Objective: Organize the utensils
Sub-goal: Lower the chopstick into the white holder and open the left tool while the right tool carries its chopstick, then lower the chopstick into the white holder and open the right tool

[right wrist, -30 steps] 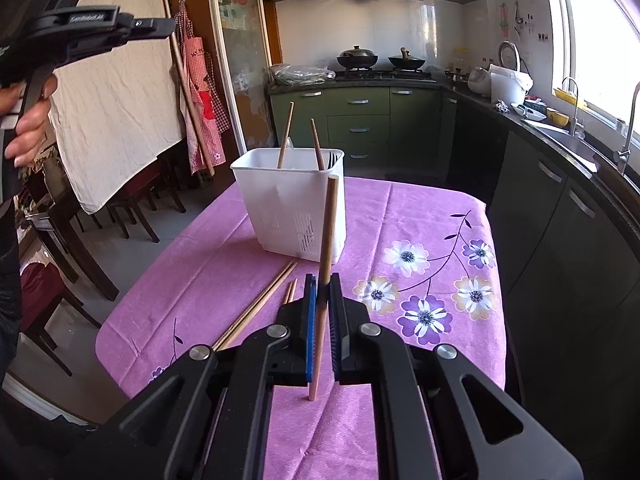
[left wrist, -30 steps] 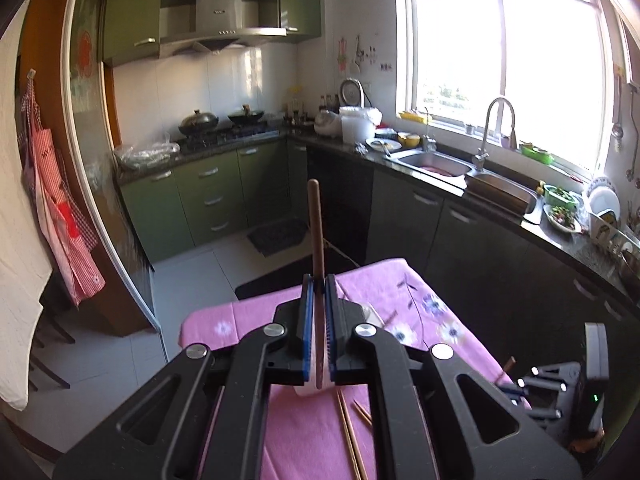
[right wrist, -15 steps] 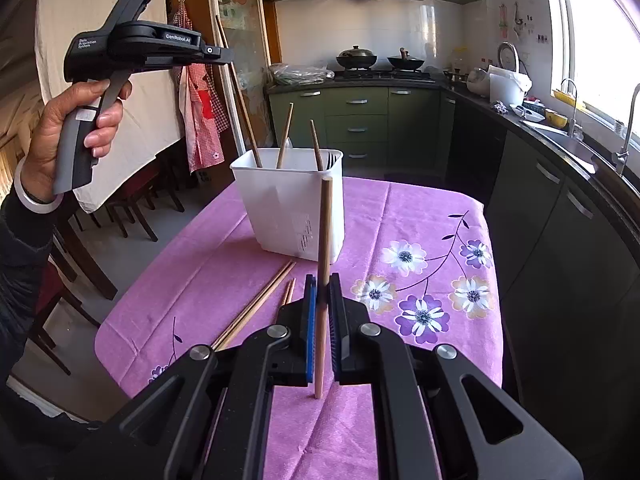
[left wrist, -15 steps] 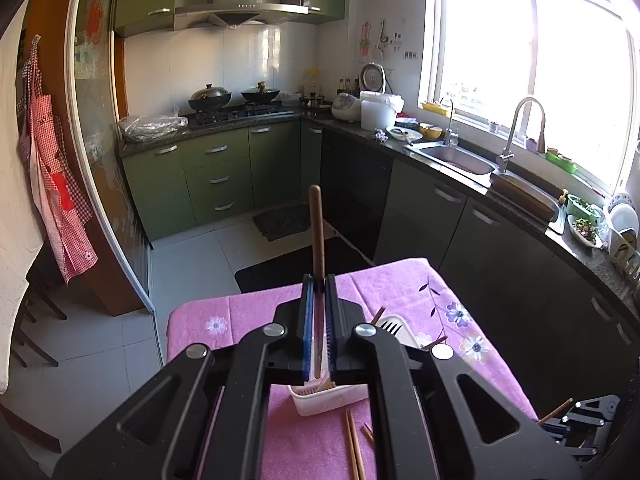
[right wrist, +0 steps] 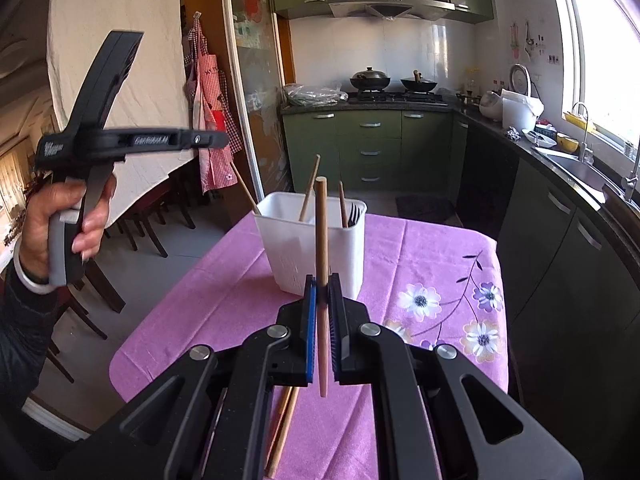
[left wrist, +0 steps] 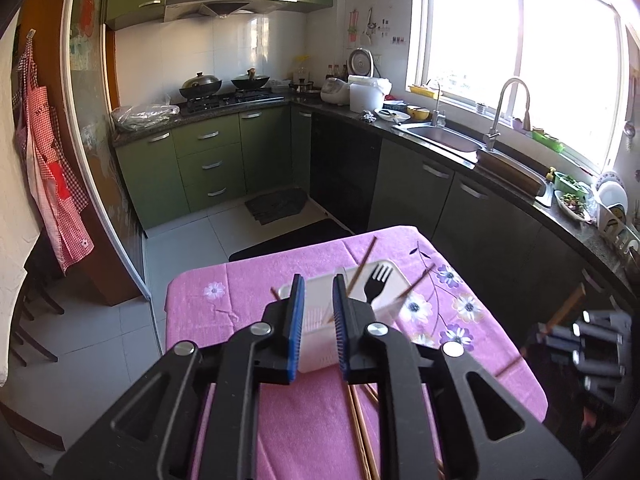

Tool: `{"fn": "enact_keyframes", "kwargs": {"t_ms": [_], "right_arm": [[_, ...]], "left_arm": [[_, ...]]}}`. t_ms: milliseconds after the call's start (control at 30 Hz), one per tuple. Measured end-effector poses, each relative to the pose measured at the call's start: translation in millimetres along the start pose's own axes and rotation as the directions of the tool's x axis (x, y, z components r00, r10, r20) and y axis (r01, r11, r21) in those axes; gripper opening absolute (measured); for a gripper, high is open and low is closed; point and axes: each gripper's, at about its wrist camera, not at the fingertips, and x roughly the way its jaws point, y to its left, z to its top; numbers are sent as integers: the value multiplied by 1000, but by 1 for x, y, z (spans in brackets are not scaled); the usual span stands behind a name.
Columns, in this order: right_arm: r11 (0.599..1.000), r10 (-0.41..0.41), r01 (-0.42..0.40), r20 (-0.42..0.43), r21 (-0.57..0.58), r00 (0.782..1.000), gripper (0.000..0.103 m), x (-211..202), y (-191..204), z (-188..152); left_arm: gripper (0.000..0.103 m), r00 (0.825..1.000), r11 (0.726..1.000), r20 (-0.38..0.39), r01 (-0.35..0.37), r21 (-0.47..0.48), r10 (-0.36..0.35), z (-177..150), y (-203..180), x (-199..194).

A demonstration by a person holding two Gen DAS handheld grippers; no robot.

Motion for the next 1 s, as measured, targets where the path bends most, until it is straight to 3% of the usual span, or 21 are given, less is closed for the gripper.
{"fn": "enact_keyframes", "kwargs": {"t_ms": [67,167,233,300,333,467,600,900,1000], "right_arm": [[1000,15,-15,29,-7,999,7,-1,3,18],[999,38,-37,95,-7,995,7,-4,7,56],[999,42,-42,138,-5,990,7,-4,9,80],[999,39,-40,175,2,984,7,-3,9,101],[999,36,-38,200,10,979,7,-1,9,113],[999,11,-22,243,42,970,7,13,5,146],[998,-30,19,215,57,976,7,45,-1,165],[997,-45,40,84,61,995,7,108,-10,145],[999,-37,33,97,41,995,16,103,-7,143]], "left_arm": [[18,1000,1000,8,11,-7,-11,-15,3,-13],[45,1000,1000,17,14,-24,-14,-39,7,-27],[53,1000,1000,21,1,-20,-1,-56,8,-34],[70,1000,1000,24,-16,-23,16,-73,11,-40],[74,1000,999,23,-17,-32,18,-81,12,-43],[76,1000,999,-4,-20,-30,19,-105,15,-47],[78,999,999,-40,-24,-31,22,-120,18,-45],[79,997,999,-74,-21,-29,19,-123,12,-38],[79,996,1000,-82,-21,-23,19,-121,9,-34]]}}
